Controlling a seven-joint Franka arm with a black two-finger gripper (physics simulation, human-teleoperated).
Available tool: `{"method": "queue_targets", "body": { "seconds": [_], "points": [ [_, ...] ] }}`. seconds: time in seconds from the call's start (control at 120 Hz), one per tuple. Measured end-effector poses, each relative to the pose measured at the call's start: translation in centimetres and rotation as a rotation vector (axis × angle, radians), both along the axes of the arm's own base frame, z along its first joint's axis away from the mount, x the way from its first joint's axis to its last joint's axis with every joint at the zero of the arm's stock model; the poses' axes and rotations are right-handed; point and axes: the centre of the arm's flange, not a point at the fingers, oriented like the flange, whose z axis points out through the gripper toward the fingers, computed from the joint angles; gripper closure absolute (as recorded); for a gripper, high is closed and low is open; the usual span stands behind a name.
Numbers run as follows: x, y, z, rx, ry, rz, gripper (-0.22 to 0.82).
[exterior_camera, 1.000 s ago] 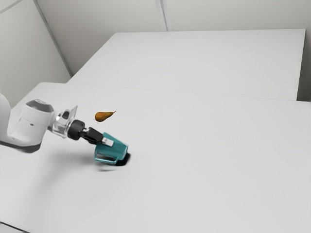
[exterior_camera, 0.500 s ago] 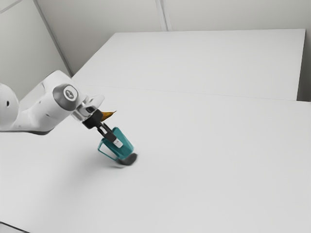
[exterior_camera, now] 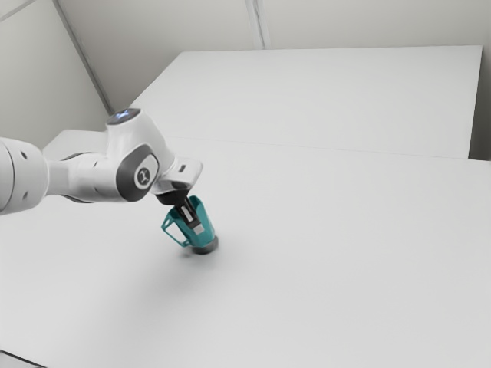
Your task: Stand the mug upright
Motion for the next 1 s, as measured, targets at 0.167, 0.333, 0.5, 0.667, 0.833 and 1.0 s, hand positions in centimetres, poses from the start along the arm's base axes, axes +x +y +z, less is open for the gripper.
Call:
{"method": "queue_targets", "body": {
  "seconds": [0.167,0.333,0.5,0.667,0.833,1.0],
  "points": [
    [-0.3,1.8,-1.1,0.018,-0.002,0.116,0.78],
    [-0.3,2.0,-1.4,0.014,-0.005,0.199,0.78],
    [-0.3,1.0,-1.5,0.009,-0.005,0.242,0.78],
    [-0.7,-0.4,-2.0,0.006,0.0,0.266,0.78],
    [-0.7,-0.9,-2.0,-0.004,0.001,0.291,0.51],
    [-0.7,-0.7,-1.7,-0.005,-0.004,0.316,0.23]
  ]
}}
